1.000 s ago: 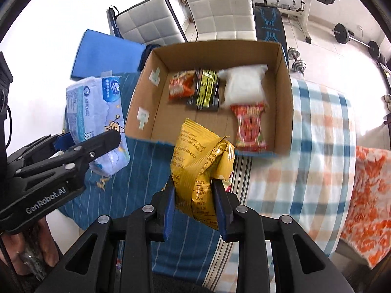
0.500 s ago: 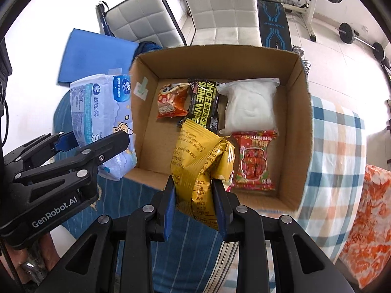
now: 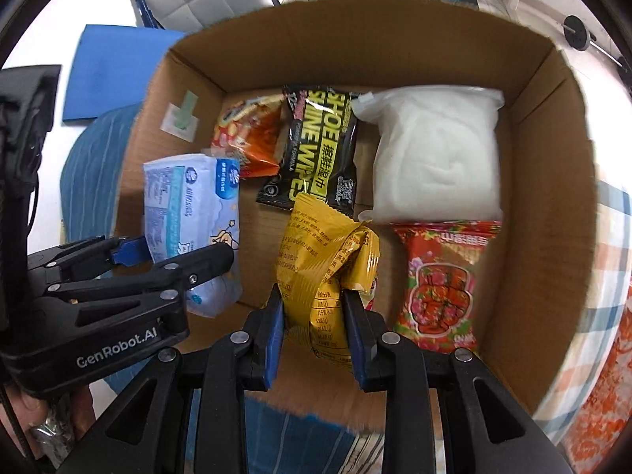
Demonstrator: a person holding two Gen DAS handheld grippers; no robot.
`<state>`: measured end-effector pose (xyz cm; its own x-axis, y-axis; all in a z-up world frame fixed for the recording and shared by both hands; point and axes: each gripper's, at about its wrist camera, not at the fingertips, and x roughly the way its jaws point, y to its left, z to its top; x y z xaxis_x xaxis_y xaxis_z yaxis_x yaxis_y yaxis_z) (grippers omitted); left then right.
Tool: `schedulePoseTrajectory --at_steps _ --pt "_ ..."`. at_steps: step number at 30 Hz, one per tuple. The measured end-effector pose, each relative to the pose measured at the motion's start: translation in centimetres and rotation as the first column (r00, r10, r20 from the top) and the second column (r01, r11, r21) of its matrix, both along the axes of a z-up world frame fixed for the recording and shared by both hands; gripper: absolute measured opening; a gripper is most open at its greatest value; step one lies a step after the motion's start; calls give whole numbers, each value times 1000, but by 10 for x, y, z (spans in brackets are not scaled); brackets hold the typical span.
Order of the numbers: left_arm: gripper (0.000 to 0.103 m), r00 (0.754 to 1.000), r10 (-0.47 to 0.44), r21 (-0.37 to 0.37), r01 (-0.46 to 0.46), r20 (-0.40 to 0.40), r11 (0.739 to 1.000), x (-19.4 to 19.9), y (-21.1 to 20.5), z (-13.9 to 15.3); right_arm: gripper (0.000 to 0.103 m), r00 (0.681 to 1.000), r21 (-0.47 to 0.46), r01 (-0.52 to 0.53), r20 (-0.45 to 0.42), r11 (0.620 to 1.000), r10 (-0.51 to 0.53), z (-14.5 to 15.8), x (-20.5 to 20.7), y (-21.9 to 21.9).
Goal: Organize soft objects
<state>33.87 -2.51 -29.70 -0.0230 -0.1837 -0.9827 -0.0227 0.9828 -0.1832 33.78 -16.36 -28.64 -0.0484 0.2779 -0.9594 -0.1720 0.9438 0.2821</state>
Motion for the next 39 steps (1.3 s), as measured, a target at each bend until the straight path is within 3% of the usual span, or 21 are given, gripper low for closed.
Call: schedulePoseTrajectory --at_steps 12,18,20,22,26,29,32,36,38,39 --pt "54 983 -4 -30 -1 -181 1000 7 6 -51 31 995 27 -11 -97 1000 14 -52 6 4" --pt "55 977 0 -16 -3 -214 1000 7 8 -55 33 991 6 -10 -131 1000 10 -66 11 5" --pt "55 977 1 -18 -5 -213 1000 8 7 -53 39 990 14 -3 -138 1000 5 -64 11 2" --pt "55 976 0 -23 -5 -216 1000 11 7 -49 53 991 15 -1 -135 1000 3 -61 11 1" --pt "57 978 -6 -11 4 -208 1000 10 3 -39 55 993 17 10 -118 1000 -8 -49 13 -4" --pt "72 980 -9 -6 8 -197 1000 9 -8 -29 58 995 -3 13 -95 1000 -13 -40 15 -8" --pt "73 985 -4 -4 3 -171 1000 8 -8 -17 66 997 -16 19 -77 1000 -20 -31 12 -12" --pt "89 990 10 3 -10 -141 1000 7 -7 -4 68 997 -37 42 -60 998 -44 -25 12 -19" --pt "94 993 17 15 -15 -118 1000 6 -6 3 78 997 -48 49 -53 998 -52 -23 11 -26" --pt "95 994 19 22 -17 -104 1000 5 -6 9 89 997 -56 53 -52 997 -56 -18 10 -23"
